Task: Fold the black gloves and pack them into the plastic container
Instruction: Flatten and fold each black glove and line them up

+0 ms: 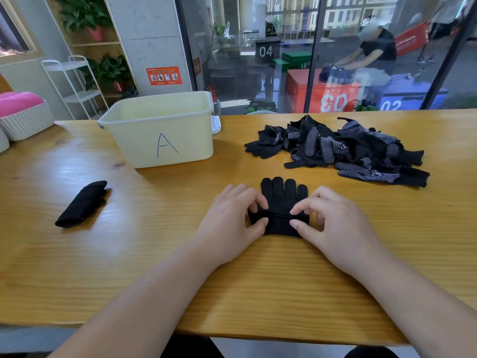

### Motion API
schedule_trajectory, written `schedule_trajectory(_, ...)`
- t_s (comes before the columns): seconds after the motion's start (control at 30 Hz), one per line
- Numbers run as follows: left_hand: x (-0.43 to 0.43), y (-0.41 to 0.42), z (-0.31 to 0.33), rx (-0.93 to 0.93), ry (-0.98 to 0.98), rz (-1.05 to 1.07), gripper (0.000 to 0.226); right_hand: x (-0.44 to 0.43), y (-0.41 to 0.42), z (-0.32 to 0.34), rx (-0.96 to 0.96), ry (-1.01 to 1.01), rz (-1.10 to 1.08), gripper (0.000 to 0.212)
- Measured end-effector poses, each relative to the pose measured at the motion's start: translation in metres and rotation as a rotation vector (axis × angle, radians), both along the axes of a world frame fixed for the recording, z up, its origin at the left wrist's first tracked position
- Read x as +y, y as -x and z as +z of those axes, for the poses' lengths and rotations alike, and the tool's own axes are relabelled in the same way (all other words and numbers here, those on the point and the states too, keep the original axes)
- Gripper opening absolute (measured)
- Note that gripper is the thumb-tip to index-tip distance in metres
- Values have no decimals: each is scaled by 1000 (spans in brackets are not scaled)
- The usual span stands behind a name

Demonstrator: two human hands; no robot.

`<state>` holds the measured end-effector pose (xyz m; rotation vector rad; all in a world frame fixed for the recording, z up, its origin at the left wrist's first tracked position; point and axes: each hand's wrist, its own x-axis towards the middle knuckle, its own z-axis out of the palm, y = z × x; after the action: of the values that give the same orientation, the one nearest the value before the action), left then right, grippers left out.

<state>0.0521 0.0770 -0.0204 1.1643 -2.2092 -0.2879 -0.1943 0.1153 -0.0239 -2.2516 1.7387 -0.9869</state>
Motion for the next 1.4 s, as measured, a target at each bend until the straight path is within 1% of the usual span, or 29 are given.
schedule_trajectory(0.1,-3,-1,-1,-39,71,-43,13,2,1,1,76,50,22,7)
schedule_trajectory(0.17,-4,-2,-3,-81,114,-73,13,3,0,-1,159,80,30,8)
schedule_trajectory(0.23,-4,-3,-4,-118,144,-84,15,4,-1,-1,210,86,19,18)
schedule_trajectory(0.3,-5,-7,-4,-136,139,-93,21,6,1,2,218,64,32,29)
schedule_trajectory(0.43,-5,-14,-2,-192,71,-121,41,8,7,6,301,3,103,50)
schedule_trajectory(0.53,-4,-13,-1,-199,72,-122,38,8,7,7,309,-11,102,48)
schedule_trajectory(0.6,-4,-12,1,-189,80,-106,34,7,6,6,285,-12,99,45)
schedule_trajectory(0.67,-3,-10,1,-145,63,-80,32,5,7,5,215,-32,92,41)
schedule_trajectory(0.83,0,-7,2,79,-84,-15,20,3,5,5,-143,-97,38,27)
schedule_trajectory(0.87,0,-5,3,107,-121,-8,17,3,4,6,-191,-110,42,25)
schedule_trajectory(0.93,0,-3,3,135,-171,9,10,2,1,5,-219,-112,38,22)
schedule_trajectory(1.0,-1,-1,1,112,-134,40,7,0,1,2,-167,-89,2,19)
schedule_trajectory(1.07,-3,-1,-2,50,-51,73,8,-1,1,0,-56,-35,-52,18)
schedule_trajectory(1.13,-5,1,-3,15,18,89,10,-1,0,1,-1,4,-70,17)
schedule_trajectory(1.23,-7,2,-2,-33,80,66,6,-1,-1,2,69,83,-17,10)
schedule_trajectory(1.33,-8,2,-3,-46,75,15,7,-1,-3,0,185,93,13,18)
schedule_trajectory(1.4,-8,-1,-5,-58,89,-11,13,0,-1,2,197,71,34,19)
